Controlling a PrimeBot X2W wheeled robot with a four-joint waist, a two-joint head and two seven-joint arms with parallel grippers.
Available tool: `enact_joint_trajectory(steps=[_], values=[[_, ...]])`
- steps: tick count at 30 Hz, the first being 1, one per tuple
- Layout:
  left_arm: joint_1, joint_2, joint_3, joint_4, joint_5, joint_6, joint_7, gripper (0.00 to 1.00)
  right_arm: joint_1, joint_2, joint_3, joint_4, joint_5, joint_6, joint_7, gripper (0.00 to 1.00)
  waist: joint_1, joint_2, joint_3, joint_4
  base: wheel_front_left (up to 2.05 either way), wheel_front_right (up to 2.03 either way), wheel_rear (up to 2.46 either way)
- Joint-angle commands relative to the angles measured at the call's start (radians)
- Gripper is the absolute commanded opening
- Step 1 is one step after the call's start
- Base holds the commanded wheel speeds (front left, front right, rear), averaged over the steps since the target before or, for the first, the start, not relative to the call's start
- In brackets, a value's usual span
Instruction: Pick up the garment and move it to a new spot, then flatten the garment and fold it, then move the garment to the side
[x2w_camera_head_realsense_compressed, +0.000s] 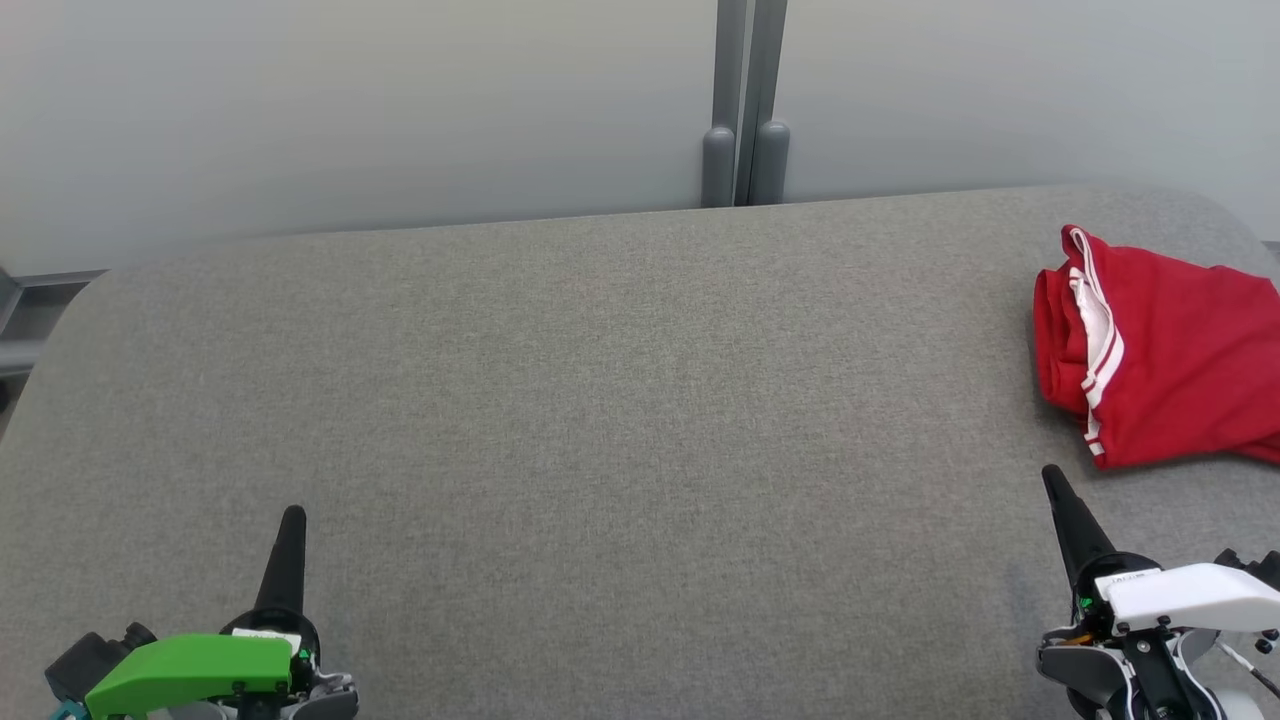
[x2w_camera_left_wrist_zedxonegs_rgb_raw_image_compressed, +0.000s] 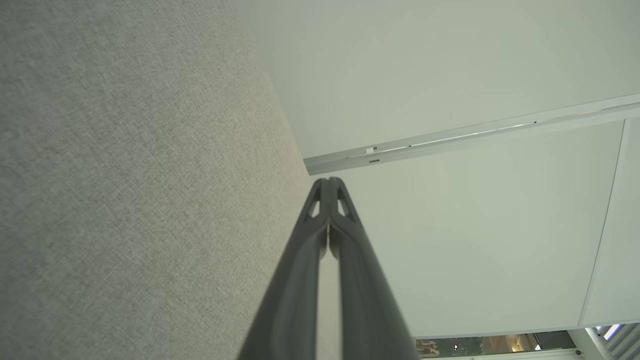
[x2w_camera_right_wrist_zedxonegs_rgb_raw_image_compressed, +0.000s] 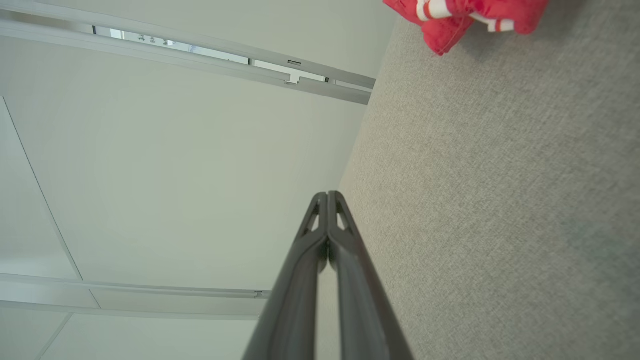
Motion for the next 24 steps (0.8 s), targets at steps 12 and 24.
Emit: enact_joint_trajectory(steps=[12, 24], values=[[-0.035, -0.014, 0.025, 0.0, -0.081, -0.023, 0.025, 0.0, -0.018, -0.006, -0.019, -0.007, 0.107, 0.0, 0.026, 0.0, 0.0, 0.0, 0.003, 0.0, 0.0, 0.0, 0.0], [-0.044, -0.026, 0.042, 0.004, -0.147, -0.039, 0.045, 0.0, -0.018, -0.005, -0.032, -0.006, 0.195, 0.0, 0.048, 0.0, 0.0, 0.0, 0.007, 0.0, 0.0, 0.0, 0.0]])
